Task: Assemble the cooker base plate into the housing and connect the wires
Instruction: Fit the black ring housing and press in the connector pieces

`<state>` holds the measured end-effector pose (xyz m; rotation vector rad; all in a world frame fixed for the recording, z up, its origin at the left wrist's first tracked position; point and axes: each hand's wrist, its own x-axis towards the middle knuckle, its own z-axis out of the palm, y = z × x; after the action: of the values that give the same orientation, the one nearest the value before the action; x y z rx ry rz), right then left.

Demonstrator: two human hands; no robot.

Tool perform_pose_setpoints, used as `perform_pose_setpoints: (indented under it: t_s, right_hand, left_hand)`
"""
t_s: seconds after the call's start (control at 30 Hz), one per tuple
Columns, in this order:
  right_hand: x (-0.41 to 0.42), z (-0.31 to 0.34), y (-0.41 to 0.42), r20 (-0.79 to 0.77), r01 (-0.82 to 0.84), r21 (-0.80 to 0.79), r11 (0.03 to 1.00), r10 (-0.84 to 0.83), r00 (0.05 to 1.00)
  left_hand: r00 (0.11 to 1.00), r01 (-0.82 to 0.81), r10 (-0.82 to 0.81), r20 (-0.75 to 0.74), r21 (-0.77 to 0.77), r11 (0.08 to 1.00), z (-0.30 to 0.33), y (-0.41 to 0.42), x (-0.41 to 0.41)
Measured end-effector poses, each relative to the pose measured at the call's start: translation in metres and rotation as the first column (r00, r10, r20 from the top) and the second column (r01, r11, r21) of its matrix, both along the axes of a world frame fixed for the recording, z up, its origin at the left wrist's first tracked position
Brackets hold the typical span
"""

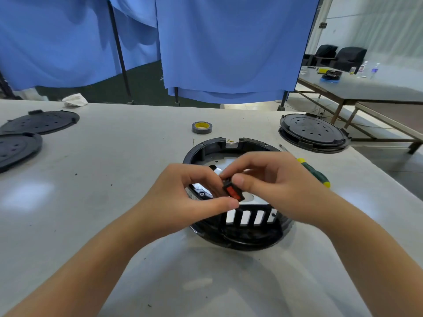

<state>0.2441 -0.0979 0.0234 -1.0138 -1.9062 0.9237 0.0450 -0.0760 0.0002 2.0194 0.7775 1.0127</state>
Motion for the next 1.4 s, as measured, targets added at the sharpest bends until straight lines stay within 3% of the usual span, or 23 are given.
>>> perform_pose_setpoints:
  t_s: [0.2,0.4,0.6,0.83,1.03,1.4]
  right_hand:
    - [0.001,-0.017,-0.029,0.021,-0.041,-0.026,0.999,0.042,0.999]
    - [-0.006,-0.025,-0.035,0.077,0.141,0.103,0.985,-0.149,0.986]
    - [-0.005,-0.034,-0.048,0.118,0.255,0.336,0.907,-0.309,0.944]
    - [-0.010,-0.052,-0.051,0.269,0.169,0.551,0.818,-0.365,0.891]
    - [-0.007,-0.058,-0.046,0.262,0.158,0.586,0.795,-0.371,0.891]
    - [-0.007,-0.065,-0.044,0.267,0.148,0.609,0.779,-0.377,0.887]
  left_hand:
    - [1.000,-0.014,0.014,0.006,0.010,1.000,0.003,0.000,-0.002]
    - [1.000,0.006,-0.007,-0.023,-0.014,1.000,0.002,0.000,-0.002]
    - [0.999,0.034,-0.036,-0.033,-0.056,0.998,0.004,0.002,-0.005]
    - [0.988,-0.072,0.070,-0.138,-0.010,0.997,-0.007,0.003,0.002]
    - [0.963,-0.049,0.069,-0.261,0.082,0.995,-0.010,0.003,0.006]
    - [0.957,-0.056,0.080,-0.278,0.092,0.994,-0.009,0.004,0.006]
